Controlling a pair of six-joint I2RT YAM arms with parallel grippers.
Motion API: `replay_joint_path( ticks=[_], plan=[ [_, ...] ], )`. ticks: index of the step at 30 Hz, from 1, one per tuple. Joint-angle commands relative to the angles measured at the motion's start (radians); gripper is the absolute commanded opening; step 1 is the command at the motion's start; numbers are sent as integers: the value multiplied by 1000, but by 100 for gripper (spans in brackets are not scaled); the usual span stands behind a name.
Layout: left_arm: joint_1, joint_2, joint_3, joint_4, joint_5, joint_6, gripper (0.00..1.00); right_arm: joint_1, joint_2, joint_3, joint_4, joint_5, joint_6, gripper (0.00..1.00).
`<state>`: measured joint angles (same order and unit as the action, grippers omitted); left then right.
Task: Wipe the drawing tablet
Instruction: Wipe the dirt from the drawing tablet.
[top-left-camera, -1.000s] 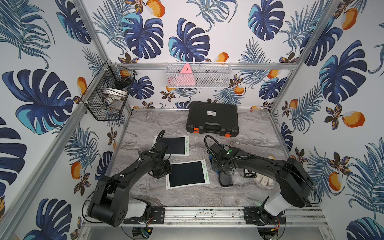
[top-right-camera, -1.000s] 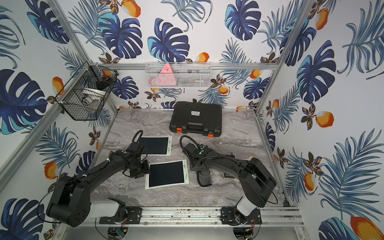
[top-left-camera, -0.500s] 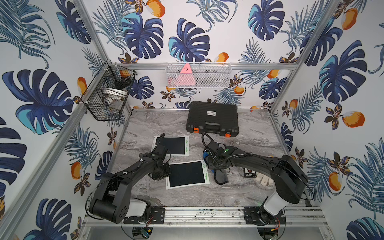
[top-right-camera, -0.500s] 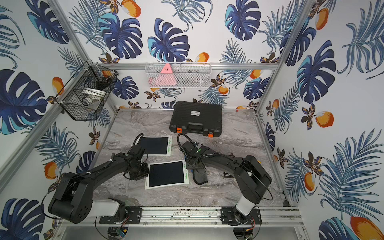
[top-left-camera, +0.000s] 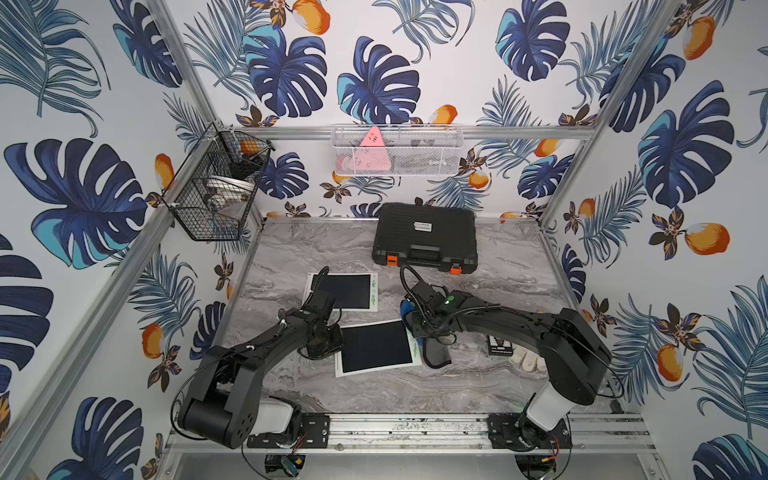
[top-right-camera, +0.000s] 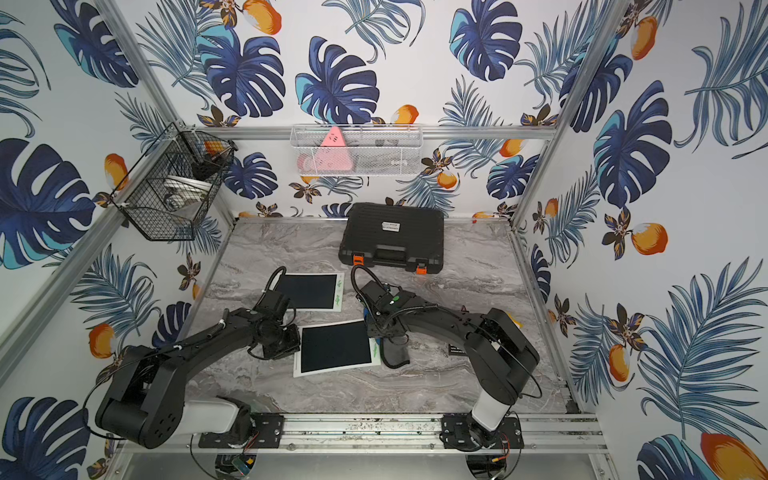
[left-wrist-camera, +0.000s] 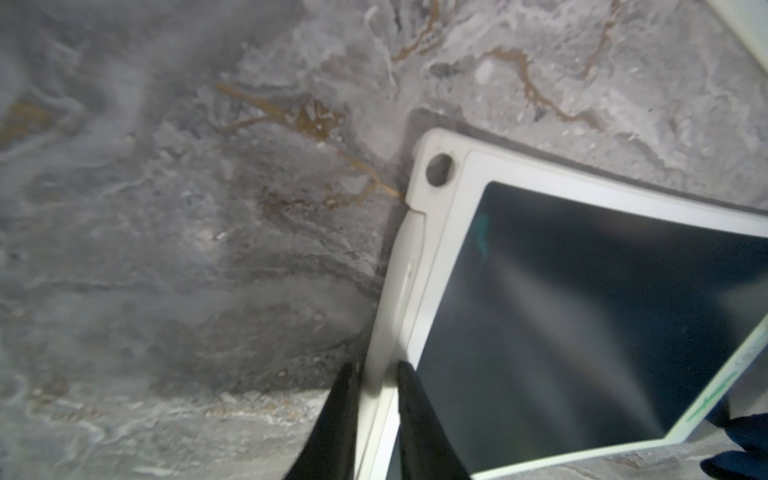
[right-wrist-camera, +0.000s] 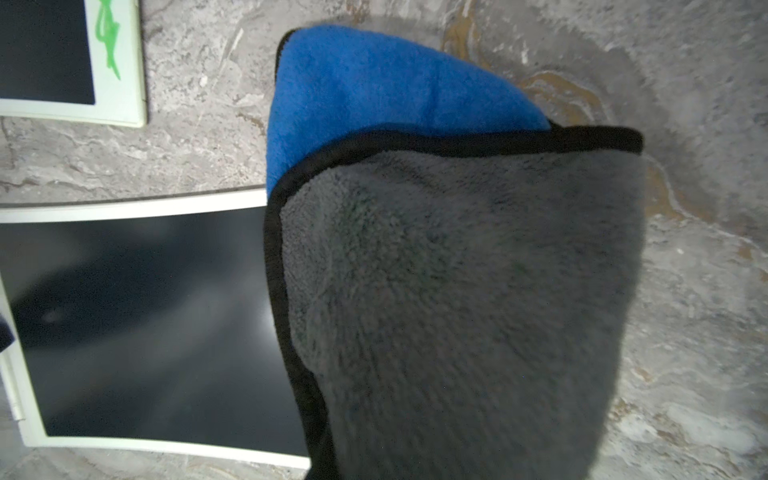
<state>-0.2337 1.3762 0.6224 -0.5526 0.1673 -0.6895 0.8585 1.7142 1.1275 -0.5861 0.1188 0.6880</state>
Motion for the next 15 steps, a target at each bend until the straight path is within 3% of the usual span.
replay_joint_path(
  ticks=[1, 11, 15],
  plan=[
    [-7, 28, -26, -9, -42, -24, 21, 15, 42, 39, 18, -13, -3, 0],
    [-16, 46, -23, -12, -57, -20, 21, 94, 204, 135, 74, -33, -31, 0],
    [-15, 48, -23, -18, -63, -19, 21, 78, 217, 104, 70, 0, -7, 0]
  ],
)
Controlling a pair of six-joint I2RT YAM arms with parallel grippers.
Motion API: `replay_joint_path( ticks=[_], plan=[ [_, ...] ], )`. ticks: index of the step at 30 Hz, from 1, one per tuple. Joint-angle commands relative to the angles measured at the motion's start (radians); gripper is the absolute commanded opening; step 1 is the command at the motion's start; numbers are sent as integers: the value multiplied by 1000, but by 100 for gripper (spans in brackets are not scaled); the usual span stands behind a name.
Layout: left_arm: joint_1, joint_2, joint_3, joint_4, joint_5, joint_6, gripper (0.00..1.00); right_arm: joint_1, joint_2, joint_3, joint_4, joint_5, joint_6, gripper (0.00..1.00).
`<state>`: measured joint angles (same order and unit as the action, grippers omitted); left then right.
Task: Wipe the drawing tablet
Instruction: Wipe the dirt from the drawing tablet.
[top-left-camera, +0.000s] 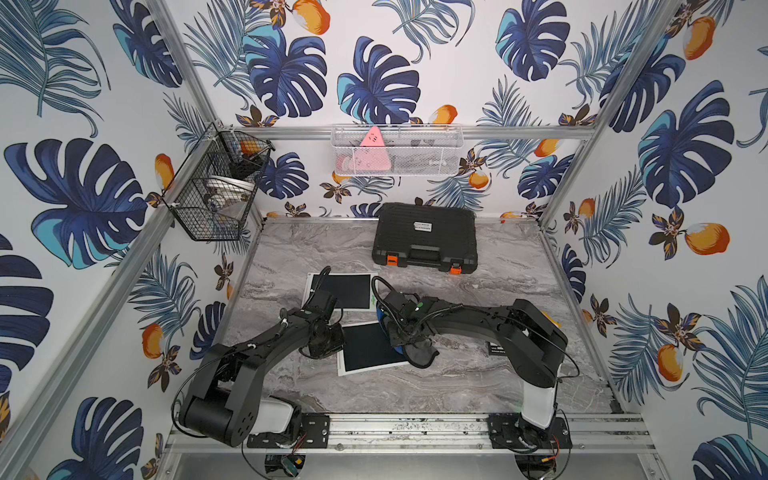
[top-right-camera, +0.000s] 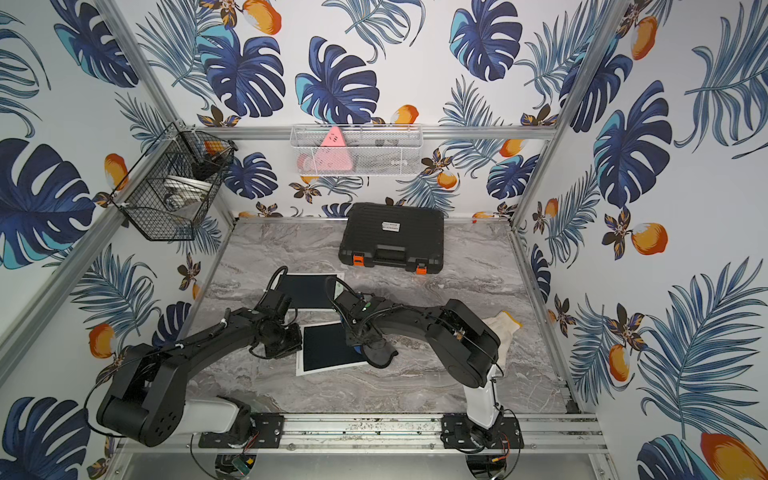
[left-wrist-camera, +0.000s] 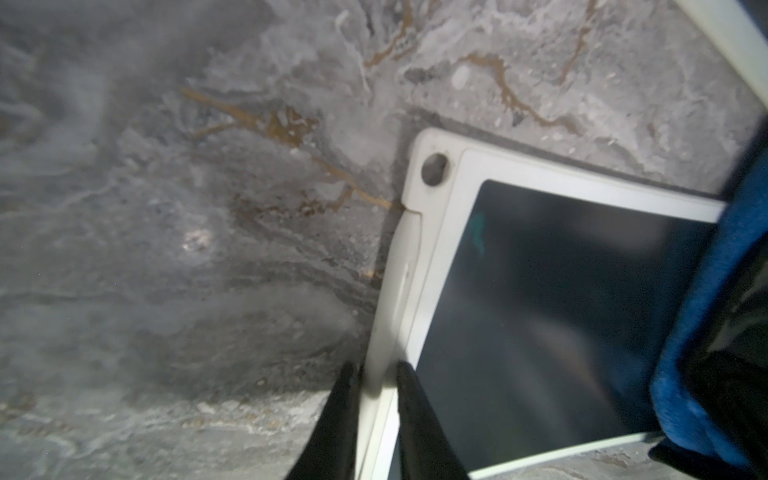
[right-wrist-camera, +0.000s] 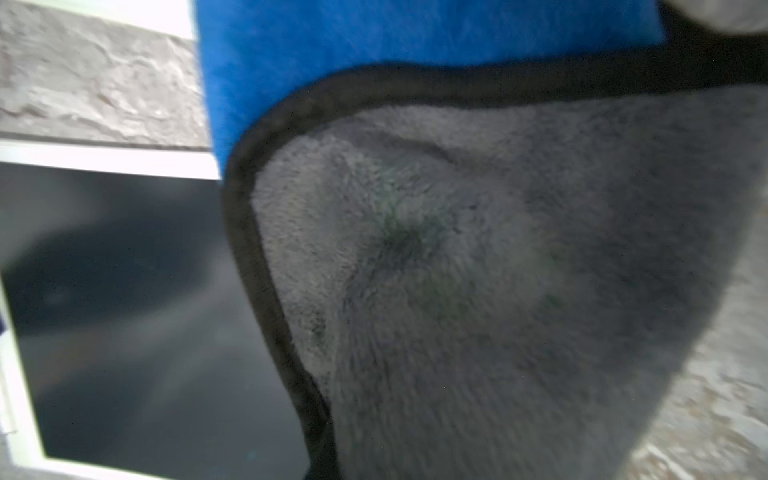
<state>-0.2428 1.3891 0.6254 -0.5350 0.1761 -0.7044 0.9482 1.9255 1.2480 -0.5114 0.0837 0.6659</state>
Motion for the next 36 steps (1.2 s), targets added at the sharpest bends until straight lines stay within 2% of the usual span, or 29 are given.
replay_joint_path(
  ticks=[1, 9, 11, 14, 18, 21, 28, 33, 36],
  plan=[
    [-7, 34, -26, -34, -75, -6, 21, -26, -5, -37, -10, 46, 19, 0],
    [-6, 40, -26, -38, -82, -1, 20, -143, -80, -153, -45, 117, -15, 0],
    [-7, 44, -25, -34, -79, -1, 20, -130, -74, -133, -53, 125, -50, 0],
    [-6, 48, -24, -30, -77, 0, 19, -46, -37, -38, -74, 151, -92, 0],
    [-7, 54, -23, -28, -77, 1, 19, -16, 37, 49, -104, 144, -74, 0],
    [-7, 57, -20, -29, -82, 0, 19, -60, 56, 45, -114, 135, -63, 0],
    [-6, 60, -16, -33, -90, 3, 19, -184, -12, -50, -106, 140, -100, 0],
    [-7, 69, -16, -25, -90, 7, 19, -77, 17, 49, -115, 159, -141, 0],
    [-7, 77, -10, -28, -94, 10, 19, -68, 62, 111, -129, 144, -116, 0]
  ],
)
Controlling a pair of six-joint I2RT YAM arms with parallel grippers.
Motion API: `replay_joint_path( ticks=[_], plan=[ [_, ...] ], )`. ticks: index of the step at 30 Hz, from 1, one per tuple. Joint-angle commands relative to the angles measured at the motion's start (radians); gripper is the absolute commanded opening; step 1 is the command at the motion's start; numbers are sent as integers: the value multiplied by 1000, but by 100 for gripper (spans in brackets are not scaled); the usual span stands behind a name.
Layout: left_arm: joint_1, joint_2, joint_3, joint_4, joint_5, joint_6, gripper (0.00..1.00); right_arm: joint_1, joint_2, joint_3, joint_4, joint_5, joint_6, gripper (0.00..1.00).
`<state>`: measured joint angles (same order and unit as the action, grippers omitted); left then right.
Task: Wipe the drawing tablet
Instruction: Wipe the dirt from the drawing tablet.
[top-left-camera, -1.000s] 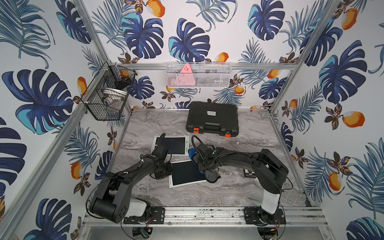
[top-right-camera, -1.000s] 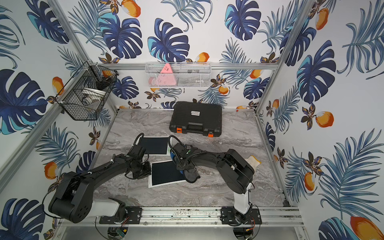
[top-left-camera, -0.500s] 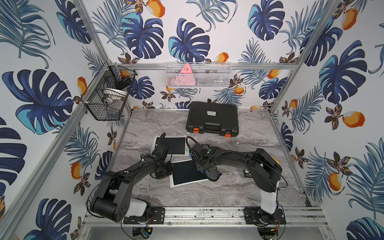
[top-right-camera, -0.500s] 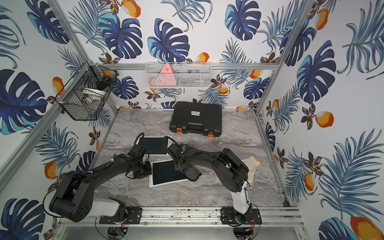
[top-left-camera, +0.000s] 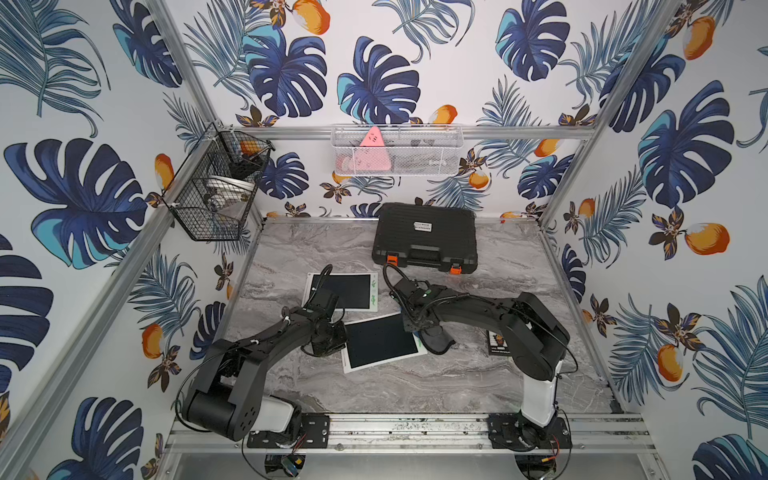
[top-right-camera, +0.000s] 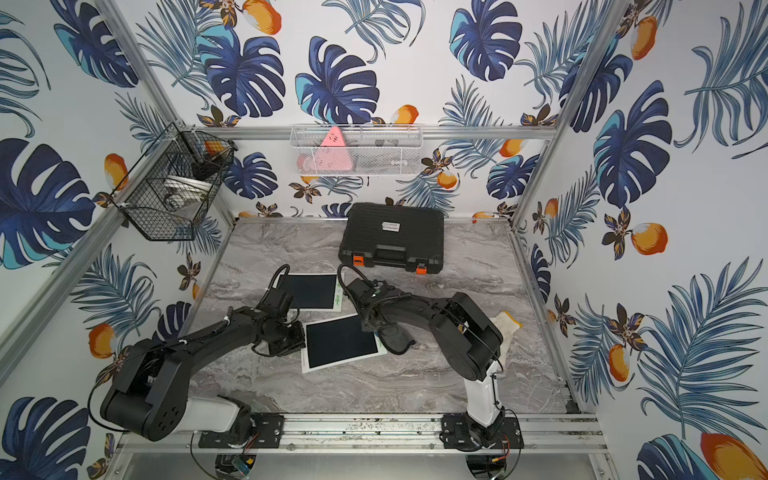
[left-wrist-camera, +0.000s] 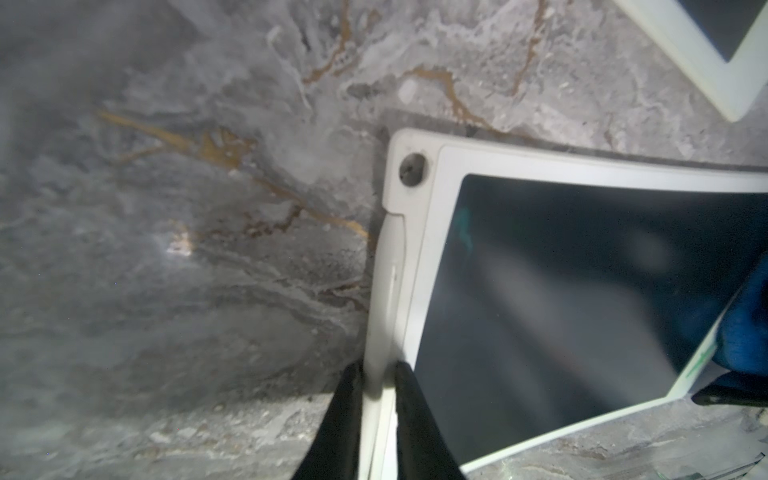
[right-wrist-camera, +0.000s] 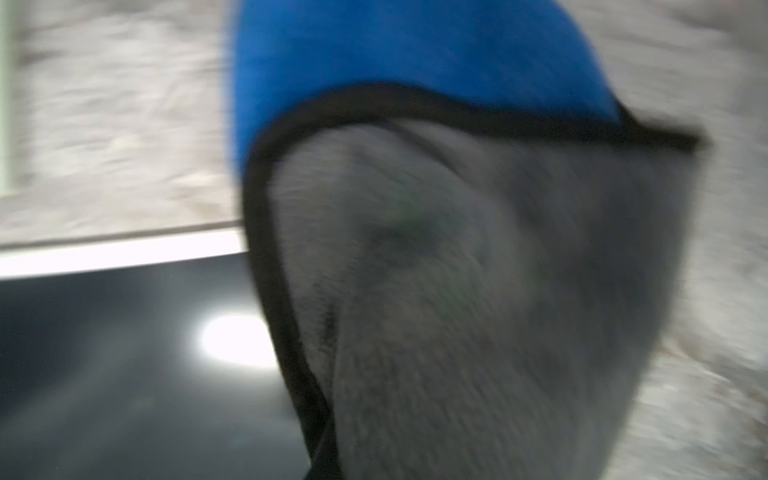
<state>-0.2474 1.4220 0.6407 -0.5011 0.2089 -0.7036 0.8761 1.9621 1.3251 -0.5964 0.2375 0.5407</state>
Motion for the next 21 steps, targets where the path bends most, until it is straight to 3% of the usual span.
replay_joint_path(
  ticks=[1, 9, 16, 21],
  plan=[
    [-1, 47, -24, -62, -129, 11, 19, -4, 38, 48, -53, -5, 11, 0],
    [-2, 45, -26, -62, -131, 15, 18, -167, 14, -29, -50, -29, -19, 0],
    [-3, 59, -22, -55, -131, 18, 18, -52, 27, 72, -62, -25, -64, 0],
    [-1, 63, -20, -57, -136, 24, 18, -70, 93, 129, -83, -19, -48, 0]
  ],
)
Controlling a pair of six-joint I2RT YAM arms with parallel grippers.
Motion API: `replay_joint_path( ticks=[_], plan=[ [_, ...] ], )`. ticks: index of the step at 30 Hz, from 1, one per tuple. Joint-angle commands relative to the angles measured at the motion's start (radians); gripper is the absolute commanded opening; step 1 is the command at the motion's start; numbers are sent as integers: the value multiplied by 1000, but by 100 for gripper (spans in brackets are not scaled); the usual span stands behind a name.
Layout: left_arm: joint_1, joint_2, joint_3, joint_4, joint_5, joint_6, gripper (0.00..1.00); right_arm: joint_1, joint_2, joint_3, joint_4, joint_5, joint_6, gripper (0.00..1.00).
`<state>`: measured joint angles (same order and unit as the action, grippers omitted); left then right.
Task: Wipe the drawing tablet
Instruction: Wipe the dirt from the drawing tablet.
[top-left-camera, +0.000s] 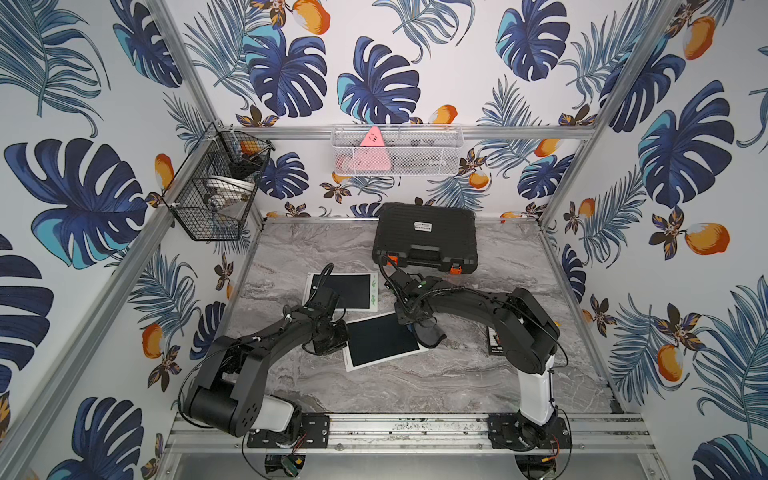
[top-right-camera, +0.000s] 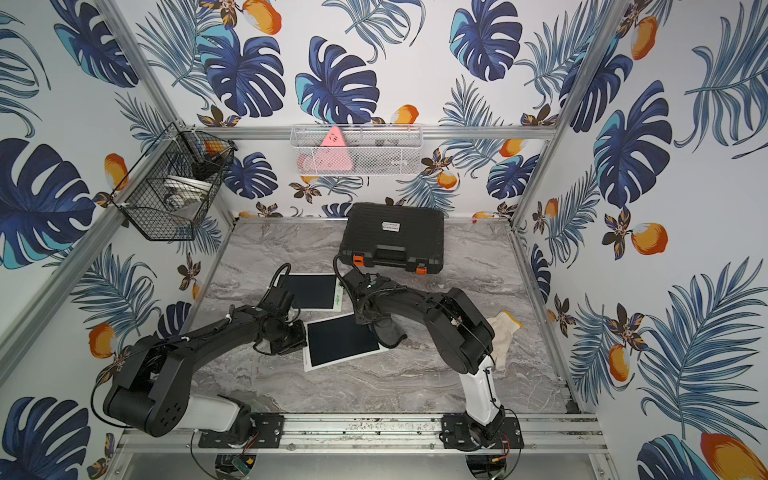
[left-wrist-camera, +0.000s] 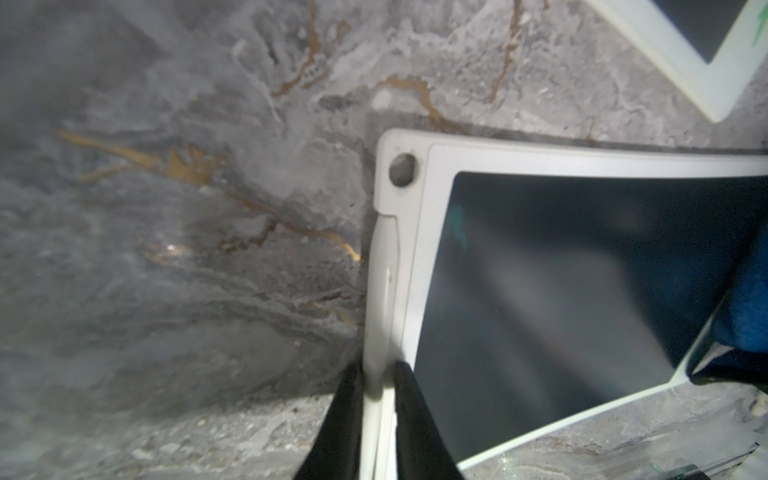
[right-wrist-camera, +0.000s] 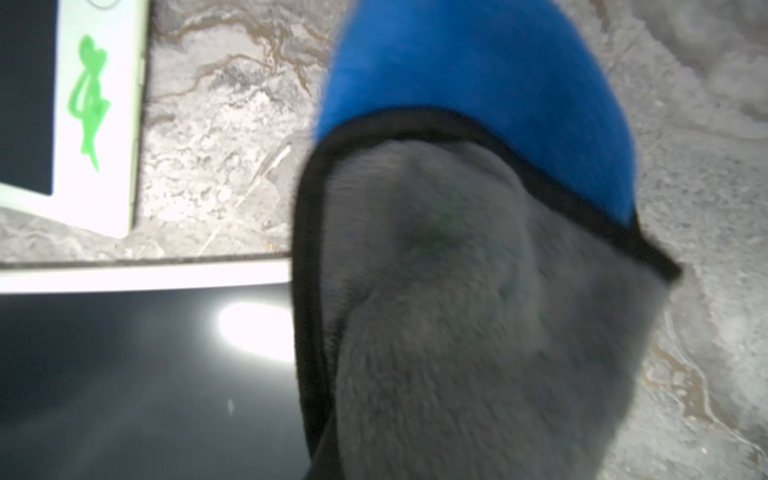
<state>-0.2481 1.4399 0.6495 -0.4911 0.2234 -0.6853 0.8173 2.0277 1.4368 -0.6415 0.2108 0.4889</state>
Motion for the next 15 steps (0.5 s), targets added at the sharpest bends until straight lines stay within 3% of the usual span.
replay_joint_path(
  ticks=[1, 7, 15],
  plan=[
    [-1, 45, -30, -67, -153, 4, 18, -23, 34, 16, -40, 2, 0, 0],
    [-1, 44, -29, -69, -156, 6, 17, -89, 2, -66, -19, -6, -13, 0],
    [0, 52, -25, -66, -160, 8, 17, 34, -11, 16, -29, 0, -24, 0]
  ],
)
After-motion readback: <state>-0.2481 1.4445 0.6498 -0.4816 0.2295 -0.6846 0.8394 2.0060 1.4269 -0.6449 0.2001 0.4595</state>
